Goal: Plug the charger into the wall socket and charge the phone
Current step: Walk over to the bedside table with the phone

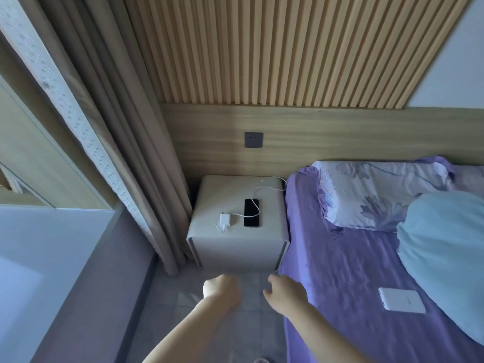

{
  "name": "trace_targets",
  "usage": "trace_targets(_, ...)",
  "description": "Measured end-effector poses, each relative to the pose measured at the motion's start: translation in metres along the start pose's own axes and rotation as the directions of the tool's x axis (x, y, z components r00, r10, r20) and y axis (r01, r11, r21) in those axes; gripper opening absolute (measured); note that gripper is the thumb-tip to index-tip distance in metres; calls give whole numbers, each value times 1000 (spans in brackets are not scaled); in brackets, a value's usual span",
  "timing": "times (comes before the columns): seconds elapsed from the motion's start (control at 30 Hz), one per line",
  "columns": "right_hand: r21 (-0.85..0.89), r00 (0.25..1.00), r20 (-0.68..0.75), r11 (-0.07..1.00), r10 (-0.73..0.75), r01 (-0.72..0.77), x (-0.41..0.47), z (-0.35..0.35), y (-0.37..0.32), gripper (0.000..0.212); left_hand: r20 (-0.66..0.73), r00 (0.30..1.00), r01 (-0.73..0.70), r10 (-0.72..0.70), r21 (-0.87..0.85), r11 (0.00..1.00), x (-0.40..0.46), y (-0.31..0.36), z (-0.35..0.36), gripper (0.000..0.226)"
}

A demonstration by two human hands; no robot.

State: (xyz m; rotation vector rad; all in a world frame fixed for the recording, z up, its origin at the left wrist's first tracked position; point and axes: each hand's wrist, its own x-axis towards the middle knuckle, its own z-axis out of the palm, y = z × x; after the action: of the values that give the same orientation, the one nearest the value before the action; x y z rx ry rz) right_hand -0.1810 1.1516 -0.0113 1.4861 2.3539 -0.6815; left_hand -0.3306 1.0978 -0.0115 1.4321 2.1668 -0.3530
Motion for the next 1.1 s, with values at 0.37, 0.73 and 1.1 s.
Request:
trace_targets(0.37,-3,990,139,1000,15,-15,59,-13,24,34,34,999,7,-7,11,1000,49,19,-19,27)
trace_targets(0.73,21,984,151,995,93,-97,151,-27,-8,28,105,994,-24,32,-69,997,153,-20,-57,15)
trace_targets(1.1,76,971,196,986,134,-151,233,-24,-57,43,170,983,-63,70,-46,997,237,-60,-72,40)
